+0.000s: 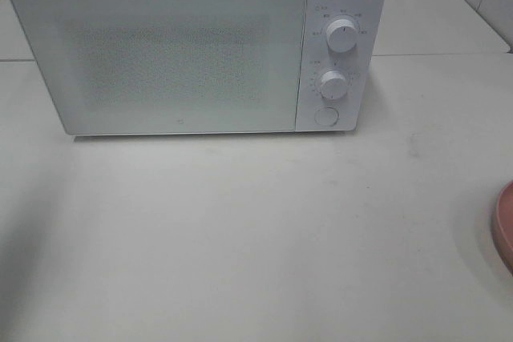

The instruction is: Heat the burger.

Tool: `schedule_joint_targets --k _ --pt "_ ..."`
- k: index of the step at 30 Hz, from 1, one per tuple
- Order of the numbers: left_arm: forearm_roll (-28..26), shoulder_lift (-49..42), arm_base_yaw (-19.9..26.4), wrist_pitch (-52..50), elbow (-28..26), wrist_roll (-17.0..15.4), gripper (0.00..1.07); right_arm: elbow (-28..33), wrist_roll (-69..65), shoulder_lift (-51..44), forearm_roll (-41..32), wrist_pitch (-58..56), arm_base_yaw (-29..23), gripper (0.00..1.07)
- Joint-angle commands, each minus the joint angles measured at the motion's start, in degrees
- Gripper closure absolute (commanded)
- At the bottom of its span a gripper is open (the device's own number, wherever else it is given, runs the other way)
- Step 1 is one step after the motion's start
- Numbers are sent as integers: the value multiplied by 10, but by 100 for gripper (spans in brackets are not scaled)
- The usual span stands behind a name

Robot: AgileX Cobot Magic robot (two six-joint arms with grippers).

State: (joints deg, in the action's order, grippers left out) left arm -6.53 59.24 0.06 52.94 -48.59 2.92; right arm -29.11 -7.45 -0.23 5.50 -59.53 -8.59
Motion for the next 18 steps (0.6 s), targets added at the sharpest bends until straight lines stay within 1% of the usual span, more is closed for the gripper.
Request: schedule_joint_targets --k 1,3,4,5,6,8,9,11,12,14,15,16,18 --pt "20 -42 1 19 19 -21 15 2 7 -15 -1 1 4 32" --pt "48 -130 1 29 56 -34 15 2 7 -15 -1 1 4 32" --pt "48 -130 1 29 56 -34 15 2 7 -15 -1 1 4 32" --pt "52 -149 1 30 64 -34 15 2 7 -15 -1 1 4 32" --pt "54 -193 1 33 84 -34 15 2 7 -15 -1 1 4 32" --pt "54 -209 1 33 92 -36 15 2 7 -15 -1 1 4 32" --pt "54 -245 1 33 111 -36 15 2 7 -15 -1 1 4 32" --pt "54 -259 1 33 119 -36 15 2 7 -15 -1 1 4 32" --pt "54 -292 1 35 132 -35 15 2 7 -15 -1 1 4 32" --pt "53 -308 1 37 138 -34 15 2 7 -15 -1 1 4 32" --pt "53 -340 1 45 146 -34 15 2 7 -15 -1 1 4 32" --pt "53 -340 1 45 146 -34 15 2 7 -15 -1 1 4 32" --pt "53 -395 1 49 162 -29 15 2 9 -15 -1 1 4 32"
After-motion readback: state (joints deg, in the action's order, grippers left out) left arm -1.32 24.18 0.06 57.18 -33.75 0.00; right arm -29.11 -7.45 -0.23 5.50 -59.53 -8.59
